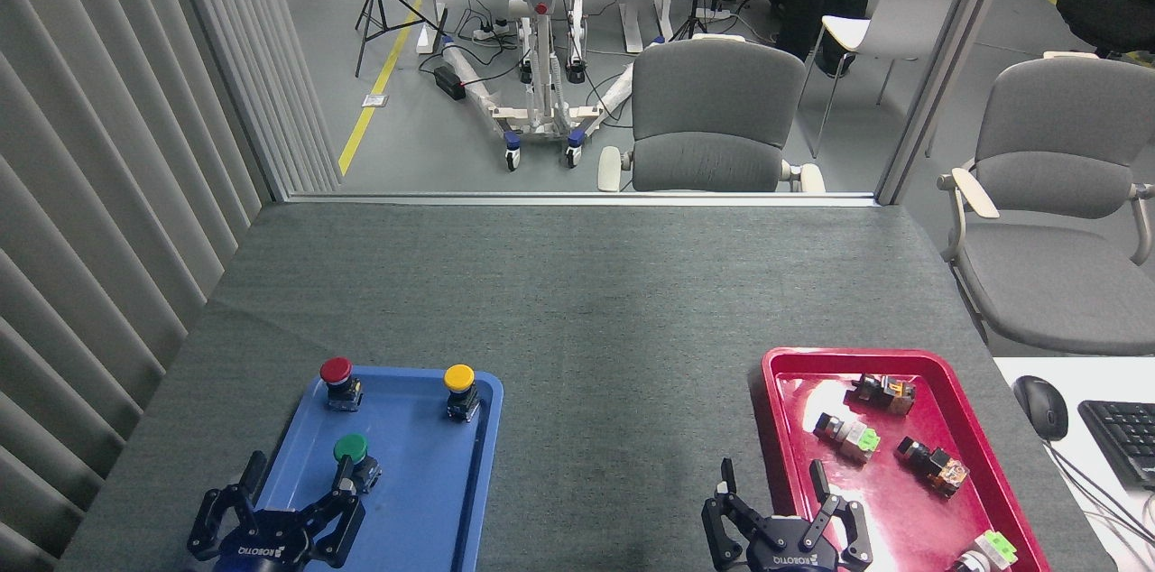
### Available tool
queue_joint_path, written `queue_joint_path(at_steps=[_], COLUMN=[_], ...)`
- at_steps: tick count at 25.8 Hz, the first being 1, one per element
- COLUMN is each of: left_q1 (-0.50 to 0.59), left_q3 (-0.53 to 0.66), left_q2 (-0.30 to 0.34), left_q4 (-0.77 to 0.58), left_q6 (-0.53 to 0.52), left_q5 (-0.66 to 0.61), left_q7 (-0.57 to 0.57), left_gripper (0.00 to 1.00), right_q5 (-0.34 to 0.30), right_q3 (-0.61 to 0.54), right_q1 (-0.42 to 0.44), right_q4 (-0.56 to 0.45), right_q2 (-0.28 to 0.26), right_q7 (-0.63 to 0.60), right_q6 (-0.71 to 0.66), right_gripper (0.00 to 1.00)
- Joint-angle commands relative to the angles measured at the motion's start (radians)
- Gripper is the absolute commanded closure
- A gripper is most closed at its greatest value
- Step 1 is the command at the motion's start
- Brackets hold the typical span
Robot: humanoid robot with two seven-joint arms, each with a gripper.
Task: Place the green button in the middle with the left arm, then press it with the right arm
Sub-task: 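Move the left gripper toward the green button on the blue tray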
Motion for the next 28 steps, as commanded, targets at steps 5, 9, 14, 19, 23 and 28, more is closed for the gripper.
queue_joint_path(at_steps=[5, 9, 14, 19, 23, 28], left_q1=[0.0, 0.0, -0.003, -0.006, -0.014, -0.014], left_q3=[0.035, 0.037, 0.034, 0.034, 0.032, 0.032], left_q2=[-0.006, -0.006, -0.003, -0.005, -0.003, -0.003], left_q4=[-0.008, -0.012, 0.0, 0.017, 0.038, 0.04], left_q6=[0.0, -0.006, -0.013, -0.003, -0.008, -0.01], left_q5=[0.009, 0.009, 0.011, 0.012, 0.011, 0.009], left_q7=[0.007, 0.06, 0.065, 0.066, 0.06, 0.056], left_gripper=[0.0, 0.0, 0.0, 0.0, 0.0, 0.0], right_q5=[0.0, 0.0, 0.0, 0.0, 0.001, 0.0], right_q3=[-0.002, -0.002, -0.002, -0.002, -0.003, -0.006], right_q1=[0.0, 0.0, 0.0, 0.0, 0.0, 0.0], right_q4=[0.0, 0.0, 0.0, 0.0, 0.0, 0.0], right_q2=[0.0, 0.0, 0.0, 0.0, 0.0, -0.002], right_q7=[-0.001, -0.001, -0.001, -0.001, -0.001, -0.001], right_q6=[0.0, 0.0, 0.0, 0.0, 0.0, 0.0], right_gripper=[0.01, 0.01, 0.01, 0.01, 0.01, 0.01])
